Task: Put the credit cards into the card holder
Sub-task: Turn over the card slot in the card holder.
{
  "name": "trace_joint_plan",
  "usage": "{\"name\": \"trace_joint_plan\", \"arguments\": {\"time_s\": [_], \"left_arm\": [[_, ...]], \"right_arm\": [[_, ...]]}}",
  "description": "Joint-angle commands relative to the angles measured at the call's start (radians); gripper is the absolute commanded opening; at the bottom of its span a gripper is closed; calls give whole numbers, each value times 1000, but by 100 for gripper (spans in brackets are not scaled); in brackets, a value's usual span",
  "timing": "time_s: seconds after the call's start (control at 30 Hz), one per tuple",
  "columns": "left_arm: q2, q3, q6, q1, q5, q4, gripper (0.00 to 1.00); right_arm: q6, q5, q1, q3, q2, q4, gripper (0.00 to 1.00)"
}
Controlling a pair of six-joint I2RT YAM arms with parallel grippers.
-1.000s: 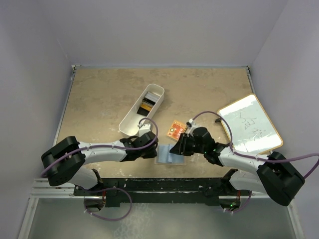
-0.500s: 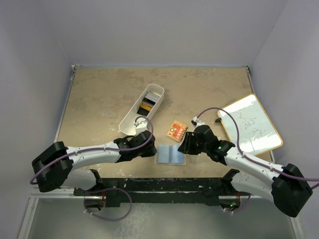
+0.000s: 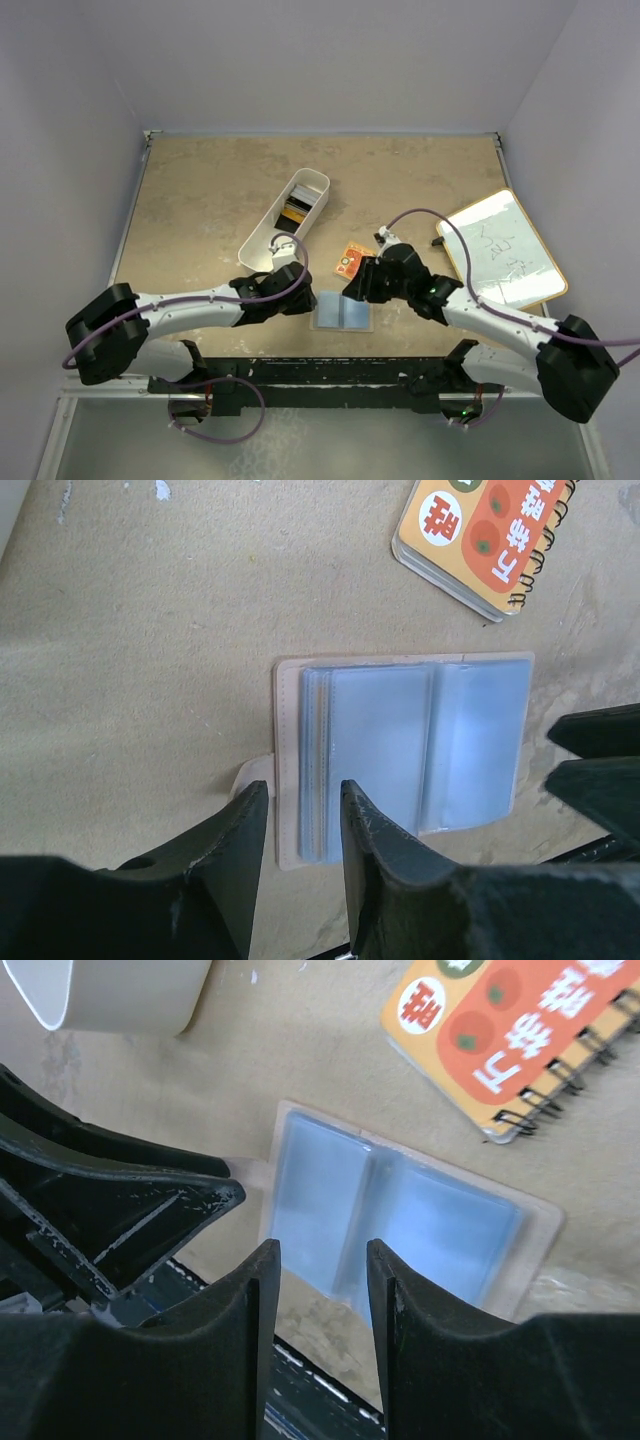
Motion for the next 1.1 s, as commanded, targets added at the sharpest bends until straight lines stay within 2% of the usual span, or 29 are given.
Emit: {"name": "trace_joint_plan", "arguments": {"time_s": [0.0, 0.17, 0.53, 0.67, 0.97, 1.07], "left_arm": [[17, -7, -12, 4, 15, 67, 33], [53, -17, -11, 7, 33, 103, 32], [109, -16, -3, 14, 55, 133, 28], [118, -18, 3, 14, 70, 152, 26], [124, -19, 9, 14, 86, 169, 23], [115, -20, 5, 14, 76, 155, 23]], "right_arm": [[76, -82, 30, -24, 90, 197, 42], [91, -104, 42, -25, 177, 262, 39], [96, -71, 61, -28, 295, 280, 36], [104, -82, 70, -34, 317, 312, 31], [126, -93, 75, -46, 335, 350, 32], [116, -68, 75, -29, 311, 293, 34]]}}
